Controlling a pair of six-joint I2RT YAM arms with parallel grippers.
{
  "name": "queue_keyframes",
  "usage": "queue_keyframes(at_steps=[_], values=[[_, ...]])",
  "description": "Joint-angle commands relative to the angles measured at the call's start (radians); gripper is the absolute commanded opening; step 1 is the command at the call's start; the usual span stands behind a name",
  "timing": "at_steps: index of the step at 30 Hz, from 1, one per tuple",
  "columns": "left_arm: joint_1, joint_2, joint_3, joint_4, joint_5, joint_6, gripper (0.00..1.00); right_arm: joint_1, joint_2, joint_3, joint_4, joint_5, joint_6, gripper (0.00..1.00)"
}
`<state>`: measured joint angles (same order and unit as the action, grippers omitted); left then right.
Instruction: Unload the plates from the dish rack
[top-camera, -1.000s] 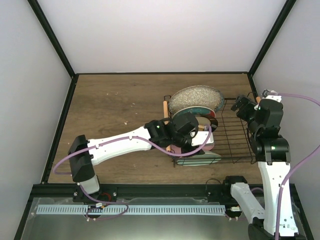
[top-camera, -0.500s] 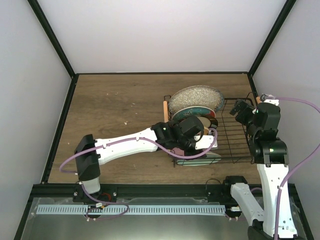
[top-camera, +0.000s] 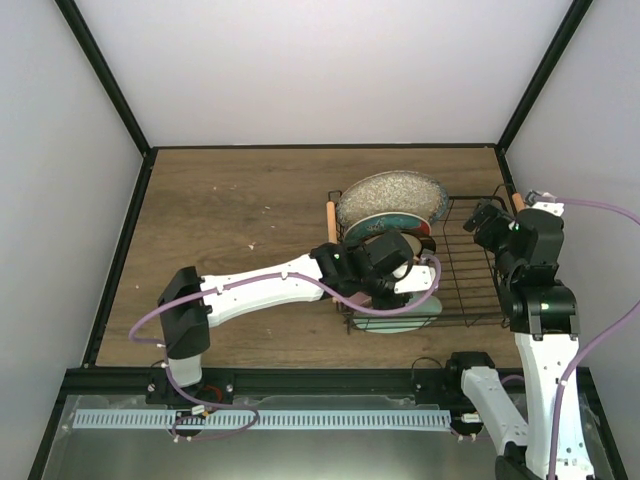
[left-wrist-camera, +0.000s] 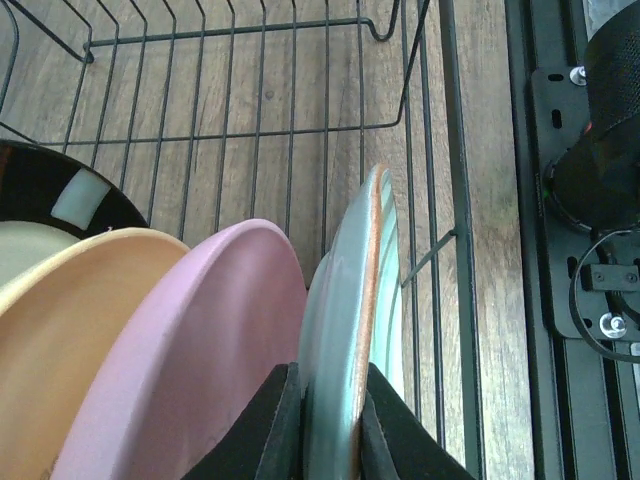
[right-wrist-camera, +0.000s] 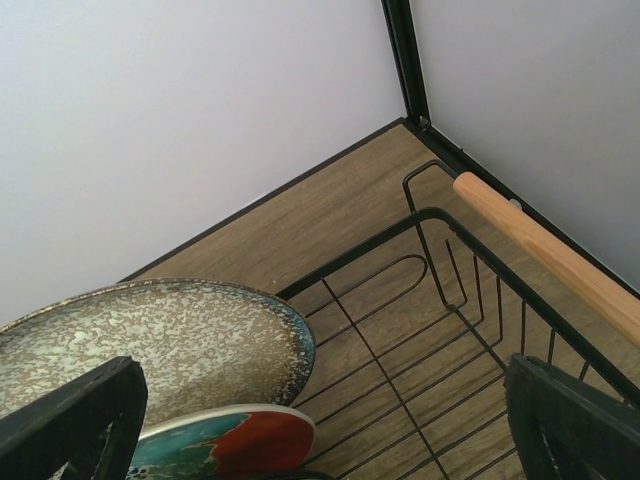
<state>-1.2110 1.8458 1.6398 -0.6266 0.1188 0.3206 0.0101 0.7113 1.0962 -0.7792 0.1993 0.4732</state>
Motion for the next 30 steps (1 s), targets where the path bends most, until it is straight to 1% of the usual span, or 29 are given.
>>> queue_keyframes(at_steps=[1,7,24,30], values=[[-0.013,0.009,0.033,-0.027,0.008,-0.051,0.05,0.009,-0.022,0.003,-0.010,0.039,0.021,1.00],[-0.017,0.000,0.072,-0.052,-0.002,-0.044,0.04,0.008,-0.038,-0.008,-0.009,0.052,0.036,1.00],[-0.016,-0.048,0.293,-0.174,-0.013,-0.008,0.04,0.008,-0.070,-0.032,-0.011,0.097,0.070,1.00],[-0.003,-0.099,0.320,-0.186,-0.025,0.000,0.04,0.008,-0.066,-0.025,0.007,0.109,0.061,1.00]])
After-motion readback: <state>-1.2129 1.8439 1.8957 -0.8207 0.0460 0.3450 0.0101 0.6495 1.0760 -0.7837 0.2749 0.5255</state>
